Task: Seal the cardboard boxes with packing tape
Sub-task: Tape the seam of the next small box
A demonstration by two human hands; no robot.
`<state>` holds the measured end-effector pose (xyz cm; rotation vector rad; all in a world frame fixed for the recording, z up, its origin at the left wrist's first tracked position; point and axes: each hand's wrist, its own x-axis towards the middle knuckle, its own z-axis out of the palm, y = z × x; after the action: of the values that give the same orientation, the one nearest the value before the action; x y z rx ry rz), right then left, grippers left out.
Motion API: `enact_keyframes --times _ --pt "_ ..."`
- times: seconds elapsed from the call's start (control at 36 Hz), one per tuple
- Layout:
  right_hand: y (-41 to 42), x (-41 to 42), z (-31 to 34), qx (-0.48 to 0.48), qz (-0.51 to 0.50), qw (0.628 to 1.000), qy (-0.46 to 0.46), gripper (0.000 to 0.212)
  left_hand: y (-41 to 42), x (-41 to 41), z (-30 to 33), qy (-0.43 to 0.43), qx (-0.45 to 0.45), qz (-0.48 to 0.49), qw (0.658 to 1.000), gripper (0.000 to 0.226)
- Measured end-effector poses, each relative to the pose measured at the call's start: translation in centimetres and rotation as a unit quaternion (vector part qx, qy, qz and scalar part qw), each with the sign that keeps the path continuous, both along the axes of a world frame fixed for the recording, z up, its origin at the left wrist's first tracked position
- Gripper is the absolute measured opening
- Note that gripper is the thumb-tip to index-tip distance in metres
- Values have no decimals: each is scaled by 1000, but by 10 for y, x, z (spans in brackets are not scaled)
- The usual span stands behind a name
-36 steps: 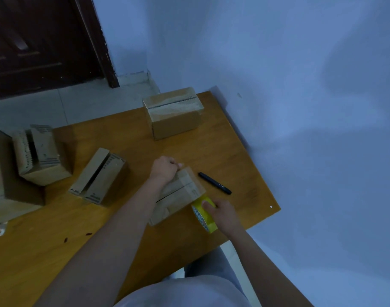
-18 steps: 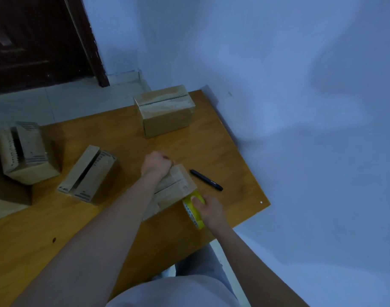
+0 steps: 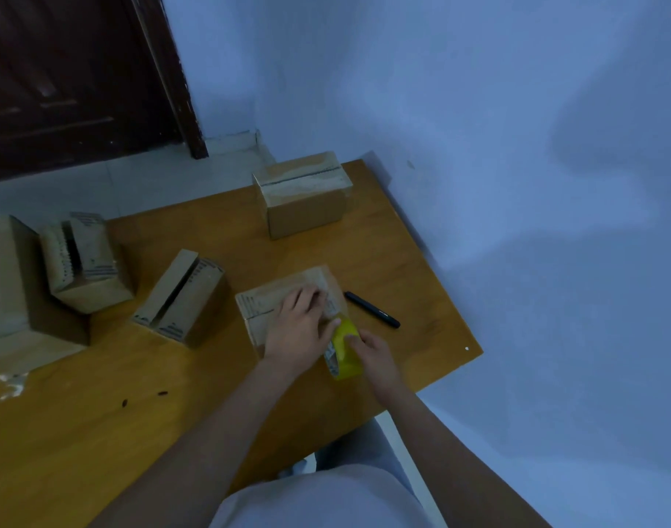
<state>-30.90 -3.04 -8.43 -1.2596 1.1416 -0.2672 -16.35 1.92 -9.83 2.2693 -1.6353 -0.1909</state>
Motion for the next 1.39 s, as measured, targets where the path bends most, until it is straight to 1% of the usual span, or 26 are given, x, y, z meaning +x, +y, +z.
enact_keyframes --times 0.06,0.11,0.19,0.25,0.31,0.36,0.44,0.53,0.56,0.58,0.61,0.64,0.69,0.75,0.81,0.89,0.94,0.97,1.0,1.08,1.11,1.14,1.19,1.25,1.39 --pt "0 -2 -2 -23 22 999 25 22 1 -3 1 -17 18 -2 1000 68" --pt "-1 -3 -1 -50 52 995 69 21 2 -2 0 -38 28 -13 999 71" --pt "-4 -5 -2 -104 78 981 146 31 4 -4 -3 -63 36 -38 997 75" --pt "-5 -5 -3 -128 96 972 172 31 5 -6 -4 -69 41 -28 996 81" --pt "-4 -3 -6 -122 98 972 178 29 4 -6 -3 -66 54 -21 996 85" --pt "-2 -1 -9 -80 85 980 164 32 4 -5 -2 -69 67 -19 995 90" --pt "1 -2 -5 -1 63 990 129 44 4 -4 -3 -67 76 -25 995 99" --pt "-4 -3 -3 42 53 992 110 54 4 -3 -2 -61 86 -28 994 101" --pt "-8 -4 -4 37 39 993 108 55 3 -3 -1 -59 91 -25 994 101" --pt "-13 -3 -6 4 20 995 97 51 3 -3 0 -56 97 -20 994 102" --pt "-20 -3 -12 -56 6 993 100 46 3 -3 1 -57 99 -16 993 102" --pt "-28 -2 -18 -122 2 984 126 41 3 -4 3 -58 98 -16 993 102" --pt "-48 0 -36 -216 26 945 245 35 3 -4 3 -62 96 -30 993 102" --pt "-66 3 -46 -268 67 898 342 40 4 -4 2 -53 104 -33 993 105" --pt "-78 5 -52 -291 121 862 397 42 4 -5 3 -53 98 -27 993 106" --pt "-83 1 -63 -322 166 829 427 32 3 -6 5 -50 115 -22 992 106" --pt "-84 -5 -67 -355 170 813 429 27 2 -6 7 -48 116 -19 992 105" --pt "-84 -9 -66 -358 164 816 424 25 2 -7 8 -48 114 -19 992 105" --pt "-85 -13 -65 -345 151 833 406 22 2 -7 10 -48 115 -20 992 105" --pt "-84 -29 -49 -242 81 922 290 16 3 -6 8 -49 124 -23 991 104" --pt "-81 -35 -40 -233 68 939 244 17 3 -6 7 -54 123 -21 991 105" --pt "-78 -42 -30 -242 66 945 209 17 3 -6 7 -59 120 -20 991 105" --pt "-70 -56 -12 -276 79 944 162 11 3 -6 5 -61 125 -24 990 106" --pt "-64 -67 3 -292 109 938 152 7 3 -6 2 -61 120 -22 991 106" --pt "-49 -73 21 -381 210 877 206 13 3 -7 1 -53 117 -19 992 105"
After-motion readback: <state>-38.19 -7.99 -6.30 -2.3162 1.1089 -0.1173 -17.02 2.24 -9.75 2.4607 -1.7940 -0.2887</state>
